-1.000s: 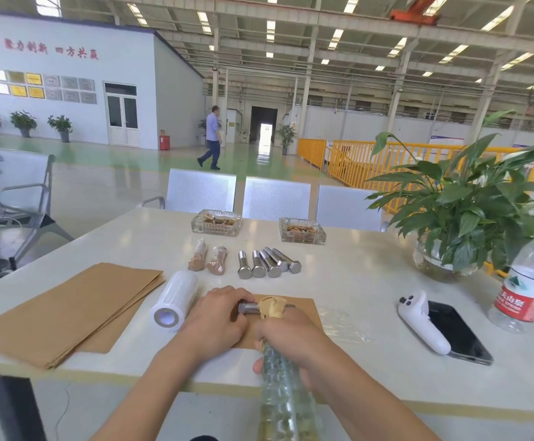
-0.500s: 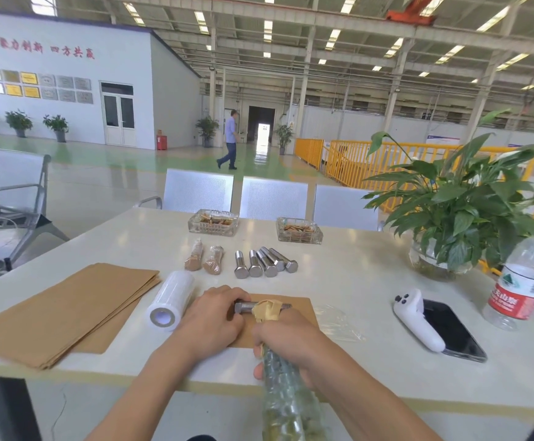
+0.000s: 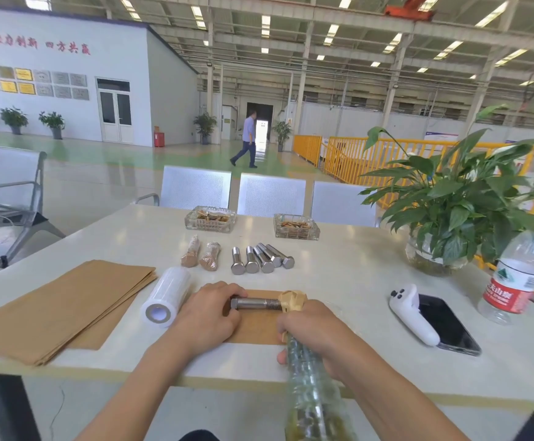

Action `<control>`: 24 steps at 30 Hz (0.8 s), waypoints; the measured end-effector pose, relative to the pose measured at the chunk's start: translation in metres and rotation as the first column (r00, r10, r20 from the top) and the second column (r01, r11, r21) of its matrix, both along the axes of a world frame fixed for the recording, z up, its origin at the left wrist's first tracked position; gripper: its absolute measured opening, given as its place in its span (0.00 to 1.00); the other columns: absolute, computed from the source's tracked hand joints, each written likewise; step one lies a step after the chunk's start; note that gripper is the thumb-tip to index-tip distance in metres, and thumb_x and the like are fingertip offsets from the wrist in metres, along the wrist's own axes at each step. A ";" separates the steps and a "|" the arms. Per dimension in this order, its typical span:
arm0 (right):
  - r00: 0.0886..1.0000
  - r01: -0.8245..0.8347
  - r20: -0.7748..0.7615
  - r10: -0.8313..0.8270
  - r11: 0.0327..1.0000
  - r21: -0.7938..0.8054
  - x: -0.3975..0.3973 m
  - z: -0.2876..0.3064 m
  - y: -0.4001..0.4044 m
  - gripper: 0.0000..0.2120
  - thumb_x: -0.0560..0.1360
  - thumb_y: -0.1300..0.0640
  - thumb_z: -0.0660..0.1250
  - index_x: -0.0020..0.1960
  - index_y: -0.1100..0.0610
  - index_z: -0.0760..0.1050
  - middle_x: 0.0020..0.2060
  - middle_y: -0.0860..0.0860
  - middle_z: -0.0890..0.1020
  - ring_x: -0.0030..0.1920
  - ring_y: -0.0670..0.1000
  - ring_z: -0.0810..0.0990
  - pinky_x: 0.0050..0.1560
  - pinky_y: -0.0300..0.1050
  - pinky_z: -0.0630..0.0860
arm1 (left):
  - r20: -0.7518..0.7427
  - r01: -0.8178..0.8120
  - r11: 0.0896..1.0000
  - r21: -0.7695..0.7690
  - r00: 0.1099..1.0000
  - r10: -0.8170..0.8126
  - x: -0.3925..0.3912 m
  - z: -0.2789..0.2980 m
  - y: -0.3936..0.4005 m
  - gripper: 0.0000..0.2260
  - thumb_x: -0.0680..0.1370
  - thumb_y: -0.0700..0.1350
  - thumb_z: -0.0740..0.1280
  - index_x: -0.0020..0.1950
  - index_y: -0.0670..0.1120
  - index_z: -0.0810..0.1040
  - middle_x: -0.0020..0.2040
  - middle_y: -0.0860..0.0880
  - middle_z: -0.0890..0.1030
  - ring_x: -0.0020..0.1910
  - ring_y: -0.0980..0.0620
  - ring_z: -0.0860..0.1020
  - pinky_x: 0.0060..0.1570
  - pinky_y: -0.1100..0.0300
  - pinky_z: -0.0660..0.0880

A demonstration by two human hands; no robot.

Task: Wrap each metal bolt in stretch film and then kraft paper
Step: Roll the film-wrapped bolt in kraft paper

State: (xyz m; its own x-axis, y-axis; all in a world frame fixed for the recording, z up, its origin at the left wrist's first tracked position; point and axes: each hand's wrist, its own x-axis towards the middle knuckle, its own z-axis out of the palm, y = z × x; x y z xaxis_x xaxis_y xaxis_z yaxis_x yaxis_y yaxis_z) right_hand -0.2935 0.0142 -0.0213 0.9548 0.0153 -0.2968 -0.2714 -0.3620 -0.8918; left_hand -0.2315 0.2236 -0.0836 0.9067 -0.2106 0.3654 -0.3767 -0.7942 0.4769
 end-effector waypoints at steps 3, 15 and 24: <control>1.000 -0.020 -0.021 0.019 0.999 -0.025 0.002 0.000 -0.004 0.13 0.68 0.66 0.66 0.52 0.61 0.71 0.48 0.59 0.75 0.31 0.57 0.86 0.34 0.44 0.77 | 0.006 -0.003 1.000 0.002 1.000 0.003 0.001 0.000 -0.001 0.17 0.75 0.46 0.65 0.63 0.58 0.78 0.53 0.58 0.78 0.57 0.52 0.75 0.59 0.54 0.73; 0.977 -0.157 -0.133 0.166 0.985 0.075 0.009 0.018 0.028 0.07 0.75 0.67 0.63 0.54 0.63 0.72 0.44 0.62 0.78 0.26 0.54 0.82 0.26 0.39 0.77 | 0.012 -0.002 1.000 -0.001 1.000 0.002 0.001 -0.001 -0.001 0.16 0.75 0.46 0.66 0.62 0.57 0.79 0.54 0.57 0.79 0.57 0.53 0.76 0.58 0.53 0.73; 0.985 -0.116 -0.120 0.121 0.992 0.044 0.011 0.012 0.025 0.10 0.74 0.67 0.63 0.54 0.62 0.72 0.44 0.61 0.79 0.26 0.55 0.82 0.27 0.40 0.77 | 0.016 0.003 1.000 0.004 1.000 -0.003 0.001 -0.001 -0.001 0.18 0.75 0.44 0.65 0.63 0.57 0.78 0.53 0.56 0.79 0.57 0.52 0.75 0.58 0.53 0.73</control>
State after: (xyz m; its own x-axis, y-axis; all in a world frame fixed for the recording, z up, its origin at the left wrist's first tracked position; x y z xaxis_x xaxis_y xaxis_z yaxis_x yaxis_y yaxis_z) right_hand -0.2829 0.0393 -0.0097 0.9020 0.1393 -0.4086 -0.3367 -0.3654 -0.8678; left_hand -0.2308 0.2221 -0.0846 0.9000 -0.2154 0.3791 -0.3870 -0.7949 0.4673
